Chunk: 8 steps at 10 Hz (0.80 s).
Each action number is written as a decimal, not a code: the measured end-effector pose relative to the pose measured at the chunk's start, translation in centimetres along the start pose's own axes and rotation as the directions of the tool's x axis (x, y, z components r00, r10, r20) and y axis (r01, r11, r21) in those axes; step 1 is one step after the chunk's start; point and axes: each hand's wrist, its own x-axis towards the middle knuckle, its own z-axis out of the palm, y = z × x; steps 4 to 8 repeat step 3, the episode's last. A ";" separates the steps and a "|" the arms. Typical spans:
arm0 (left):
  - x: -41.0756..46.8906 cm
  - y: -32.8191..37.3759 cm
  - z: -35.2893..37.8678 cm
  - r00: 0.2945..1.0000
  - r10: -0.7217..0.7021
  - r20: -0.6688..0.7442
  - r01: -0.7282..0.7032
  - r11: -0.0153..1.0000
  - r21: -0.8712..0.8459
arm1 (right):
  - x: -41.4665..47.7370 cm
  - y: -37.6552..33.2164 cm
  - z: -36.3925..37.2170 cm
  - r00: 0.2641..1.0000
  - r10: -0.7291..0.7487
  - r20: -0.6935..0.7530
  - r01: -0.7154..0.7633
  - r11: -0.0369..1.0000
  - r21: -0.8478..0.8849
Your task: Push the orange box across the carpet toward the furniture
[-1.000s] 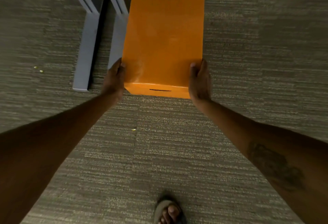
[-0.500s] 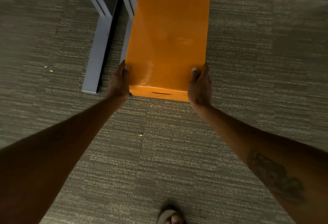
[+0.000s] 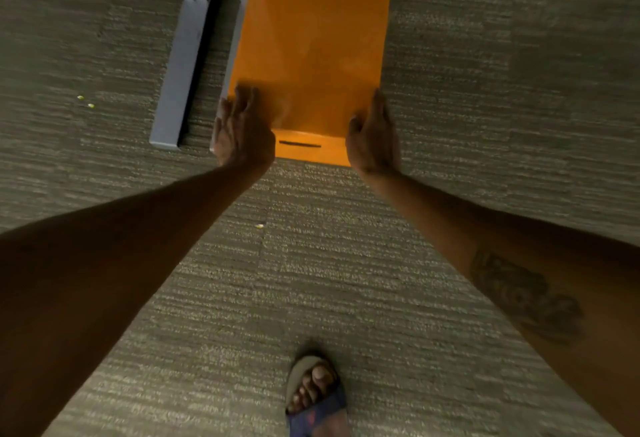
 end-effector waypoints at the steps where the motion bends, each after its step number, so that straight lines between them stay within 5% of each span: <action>1: -2.7 1.8 -0.4 0.998 0.037 0.050 -0.038 0.999 0.018 | -2.0 0.7 -1.3 0.996 -0.074 0.055 0.077 0.996 -0.049; 3: -7.6 4.2 0.4 0.971 0.207 0.115 -0.210 0.978 0.011 | -5.6 3.2 -4.6 0.985 -0.162 0.052 0.167 0.981 -0.097; 8: -7.6 4.2 0.4 0.971 0.207 0.115 -0.210 0.978 0.011 | -5.6 3.2 -4.6 0.985 -0.162 0.052 0.167 0.981 -0.097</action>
